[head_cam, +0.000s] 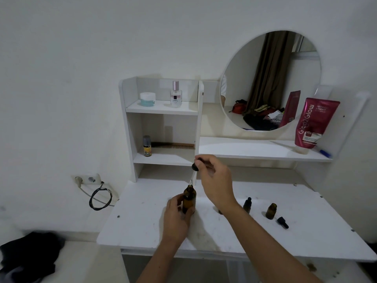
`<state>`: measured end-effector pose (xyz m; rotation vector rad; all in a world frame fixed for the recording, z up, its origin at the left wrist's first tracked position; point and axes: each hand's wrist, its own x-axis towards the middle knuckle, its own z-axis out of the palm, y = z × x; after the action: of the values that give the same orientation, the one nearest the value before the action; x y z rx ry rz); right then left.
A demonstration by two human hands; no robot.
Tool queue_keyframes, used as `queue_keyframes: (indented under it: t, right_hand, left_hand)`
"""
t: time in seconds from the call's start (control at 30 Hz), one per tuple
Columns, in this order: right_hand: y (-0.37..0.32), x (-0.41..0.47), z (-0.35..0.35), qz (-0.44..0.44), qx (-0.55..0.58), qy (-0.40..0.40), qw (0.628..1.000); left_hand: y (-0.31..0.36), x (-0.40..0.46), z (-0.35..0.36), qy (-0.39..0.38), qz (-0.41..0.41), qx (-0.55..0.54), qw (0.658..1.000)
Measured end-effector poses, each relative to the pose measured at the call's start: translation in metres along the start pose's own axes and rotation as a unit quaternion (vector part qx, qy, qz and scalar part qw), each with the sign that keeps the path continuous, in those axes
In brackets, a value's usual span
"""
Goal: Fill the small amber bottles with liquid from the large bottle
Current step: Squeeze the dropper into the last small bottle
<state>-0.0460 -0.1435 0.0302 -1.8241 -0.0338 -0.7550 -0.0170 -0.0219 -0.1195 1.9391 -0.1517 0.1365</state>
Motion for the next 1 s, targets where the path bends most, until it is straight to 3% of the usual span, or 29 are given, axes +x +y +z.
queue_keyframes:
  t: [0.23, 0.37, 0.63, 0.83, 1.0]
  right_hand:
    - [-0.013, -0.007, -0.025, -0.029, 0.018, 0.036, 0.999]
    - [-0.001, -0.016, -0.048, -0.02, -0.003, 0.047, 0.999]
    - [0.022, -0.032, -0.121, -0.011, -0.039, 0.102, 0.994]
    - [0.041, -0.037, -0.18, 0.024, -0.074, 0.151, 0.985]
    - [0.059, -0.044, -0.217, 0.046, -0.097, 0.167, 0.98]
  left_hand:
    - [0.007, -0.026, 0.008, 0.069, -0.055, -0.03, 0.996]
    - [0.016, -0.048, 0.022, 0.063, -0.034, -0.05, 0.996]
    - [0.051, -0.073, 0.078, -0.062, -0.01, -0.023, 0.998]
    - [0.075, -0.084, 0.131, -0.172, 0.056, -0.007, 0.983]
    - [0.09, -0.082, 0.17, -0.197, 0.084, 0.02, 0.977]
